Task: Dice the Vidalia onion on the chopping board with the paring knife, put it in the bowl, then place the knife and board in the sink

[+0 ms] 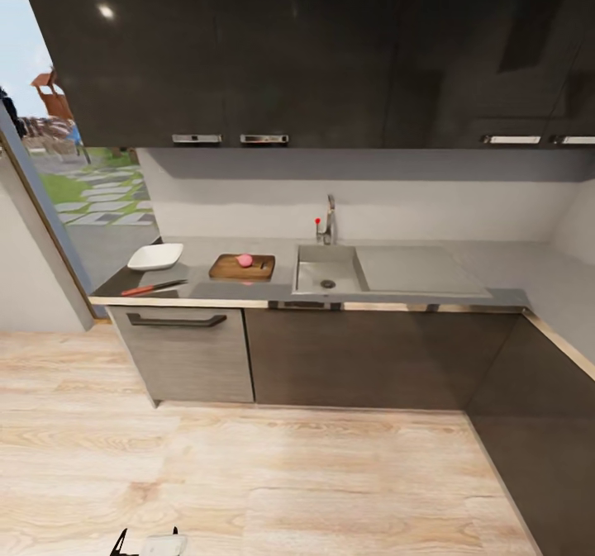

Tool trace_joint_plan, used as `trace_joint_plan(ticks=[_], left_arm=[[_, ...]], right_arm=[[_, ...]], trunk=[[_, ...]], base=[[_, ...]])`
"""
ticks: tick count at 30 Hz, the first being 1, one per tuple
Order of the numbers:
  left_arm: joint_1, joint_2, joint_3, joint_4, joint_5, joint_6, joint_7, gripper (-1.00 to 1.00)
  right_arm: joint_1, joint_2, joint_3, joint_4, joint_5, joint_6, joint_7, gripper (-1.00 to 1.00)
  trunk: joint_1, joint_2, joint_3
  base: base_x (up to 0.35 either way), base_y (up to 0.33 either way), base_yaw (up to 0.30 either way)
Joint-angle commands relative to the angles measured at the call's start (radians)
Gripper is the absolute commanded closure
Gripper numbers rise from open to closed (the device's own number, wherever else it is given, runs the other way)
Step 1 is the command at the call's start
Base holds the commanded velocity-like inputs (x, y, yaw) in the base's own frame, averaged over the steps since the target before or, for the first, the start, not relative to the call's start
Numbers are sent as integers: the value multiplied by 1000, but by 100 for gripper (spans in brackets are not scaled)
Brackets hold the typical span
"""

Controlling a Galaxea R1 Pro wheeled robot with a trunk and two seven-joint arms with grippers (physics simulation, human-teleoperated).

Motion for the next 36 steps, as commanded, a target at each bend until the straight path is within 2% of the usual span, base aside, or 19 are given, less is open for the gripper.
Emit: trace_joint_plan(ticks=[1, 15, 36], left_arm=[[-1, -1, -8, 3, 6, -4, 2, -100], [-1, -1, -8, 3, 6, -4, 2, -100], [-1, -1, -8, 1, 4, -5, 0, -100]], right_arm=[[-1, 0, 0, 1, -11, -3, 8, -100], [-1, -1, -1, 0, -11, -5, 8, -100], [-1, -2, -2, 2, -10, -4, 8, -100]], trunk=[[1, -2, -1], [1, -2, 20], [1, -2, 22]], base=[[0, 0, 73], [0, 0, 71], [0, 0, 3]])
